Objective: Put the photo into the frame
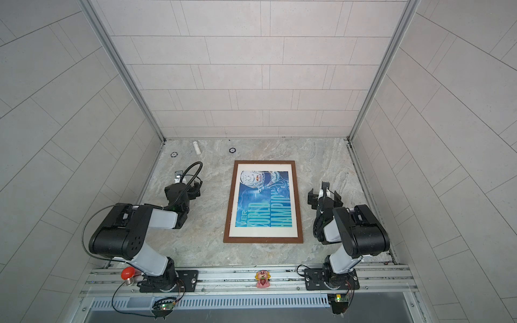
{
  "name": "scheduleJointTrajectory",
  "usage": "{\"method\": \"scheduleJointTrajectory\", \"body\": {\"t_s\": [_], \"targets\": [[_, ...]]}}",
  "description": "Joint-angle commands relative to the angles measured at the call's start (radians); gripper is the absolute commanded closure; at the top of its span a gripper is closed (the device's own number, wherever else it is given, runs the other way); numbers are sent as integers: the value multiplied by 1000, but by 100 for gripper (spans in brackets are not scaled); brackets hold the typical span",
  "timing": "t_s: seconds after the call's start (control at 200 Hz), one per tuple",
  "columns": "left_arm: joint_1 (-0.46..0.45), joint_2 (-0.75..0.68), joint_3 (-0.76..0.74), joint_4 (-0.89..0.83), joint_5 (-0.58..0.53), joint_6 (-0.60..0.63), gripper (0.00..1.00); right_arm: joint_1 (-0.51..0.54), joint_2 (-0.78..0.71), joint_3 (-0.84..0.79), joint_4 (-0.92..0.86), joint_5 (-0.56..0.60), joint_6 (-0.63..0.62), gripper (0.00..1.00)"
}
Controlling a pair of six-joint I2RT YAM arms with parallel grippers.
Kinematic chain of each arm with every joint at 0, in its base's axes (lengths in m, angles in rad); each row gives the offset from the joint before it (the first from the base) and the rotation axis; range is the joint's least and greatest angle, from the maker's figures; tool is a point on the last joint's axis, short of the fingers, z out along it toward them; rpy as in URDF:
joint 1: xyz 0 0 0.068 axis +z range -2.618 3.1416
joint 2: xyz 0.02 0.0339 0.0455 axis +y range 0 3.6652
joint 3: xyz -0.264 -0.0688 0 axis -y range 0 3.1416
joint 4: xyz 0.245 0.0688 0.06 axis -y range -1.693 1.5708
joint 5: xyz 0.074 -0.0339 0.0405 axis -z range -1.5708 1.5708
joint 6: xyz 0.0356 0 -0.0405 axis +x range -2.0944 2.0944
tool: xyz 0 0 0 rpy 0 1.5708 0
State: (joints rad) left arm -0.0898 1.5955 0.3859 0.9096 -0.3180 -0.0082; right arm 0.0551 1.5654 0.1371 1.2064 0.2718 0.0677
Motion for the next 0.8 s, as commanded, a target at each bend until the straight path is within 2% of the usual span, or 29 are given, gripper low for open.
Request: {"method": "scheduleJointTrajectory", "body": {"t_s": [0.0,0.12,0.22,0.255,0.38,0.49,0.55,0.796], "targets": [[6,-3,5,32,0,-3,0,2,-47,25,44,38,27,1],[7,-3,5,33,-1,-1,0,2,60,87,96,50,-13,1],[7,-2,5,33,-1,-3,0,1,-44,224,-328,70,28,1],[7,-3,5,33,1,-2,0,8,-58,253,-404,90,48,1],[7,-3,5,34,0,-1,0,16,31,183,-120,71,-22,1],[7,-2,6,34,0,-1,0,26,-15,195,-219,47,-26,1],[7,-3,5,33,0,-2,0,29,24,211,-185,64,-40,1],[7,-3,5,34,0,-1,0,33,17,209,-192,64,-41,1]]}}
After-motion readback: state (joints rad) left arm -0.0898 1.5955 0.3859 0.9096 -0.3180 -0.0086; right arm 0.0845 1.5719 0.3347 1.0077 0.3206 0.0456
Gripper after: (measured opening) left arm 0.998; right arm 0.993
